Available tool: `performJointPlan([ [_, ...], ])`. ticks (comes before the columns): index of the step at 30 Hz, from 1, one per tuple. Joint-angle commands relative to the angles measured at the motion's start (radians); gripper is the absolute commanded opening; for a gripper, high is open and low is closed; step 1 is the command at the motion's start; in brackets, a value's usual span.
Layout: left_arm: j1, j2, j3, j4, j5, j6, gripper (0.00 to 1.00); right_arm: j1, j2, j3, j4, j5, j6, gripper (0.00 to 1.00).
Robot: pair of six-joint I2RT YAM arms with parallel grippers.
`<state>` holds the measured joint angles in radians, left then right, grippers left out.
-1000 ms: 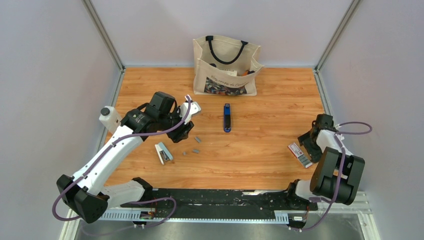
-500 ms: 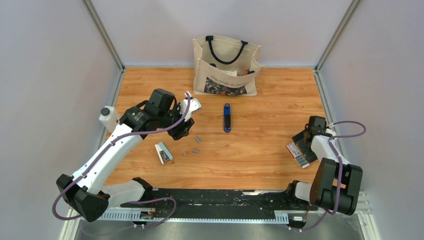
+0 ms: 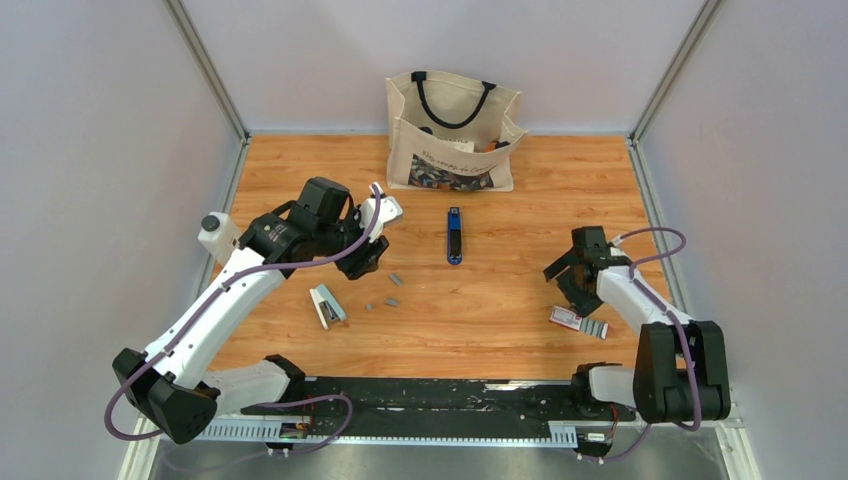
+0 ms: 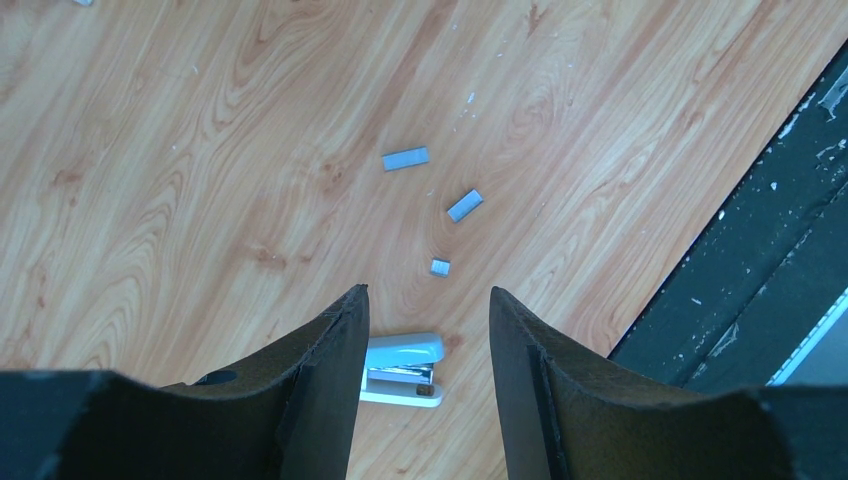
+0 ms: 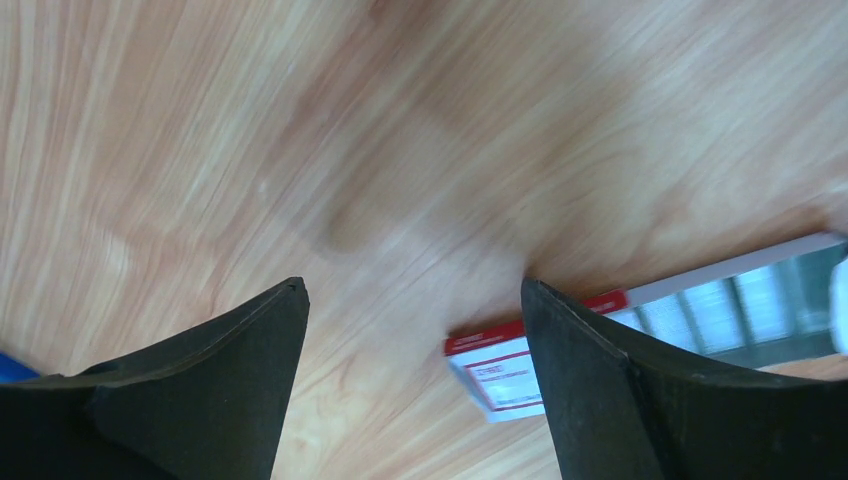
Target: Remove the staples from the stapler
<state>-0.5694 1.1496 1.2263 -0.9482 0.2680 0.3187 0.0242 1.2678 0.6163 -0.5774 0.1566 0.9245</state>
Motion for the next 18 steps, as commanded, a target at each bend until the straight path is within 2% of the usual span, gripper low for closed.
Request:
performJointPlan([
  [1, -0.001, -0.011, 0.012, 0.026, 0.016, -0.012, 0.56, 0.086, 0.025, -0.001, -0.079, -0.080, 0.114, 0.86],
  [6, -0.001, -0.022, 0.012, 0.020, 0.007, -0.003, 0.56, 0.076, 0.022, 0.170, -0.203, 0.018, 0.028, 0.88],
  [10, -0.001, -0.033, 0.009, 0.025, 0.005, 0.006, 0.56, 0.005, -0.010, 0.263, -0.269, 0.050, -0.055, 0.90],
  [18, -0.001, -0.030, 0.012, 0.028, 0.019, 0.006, 0.57, -0.253, -0.042, 0.159, -0.276, -0.008, -0.202, 0.92],
])
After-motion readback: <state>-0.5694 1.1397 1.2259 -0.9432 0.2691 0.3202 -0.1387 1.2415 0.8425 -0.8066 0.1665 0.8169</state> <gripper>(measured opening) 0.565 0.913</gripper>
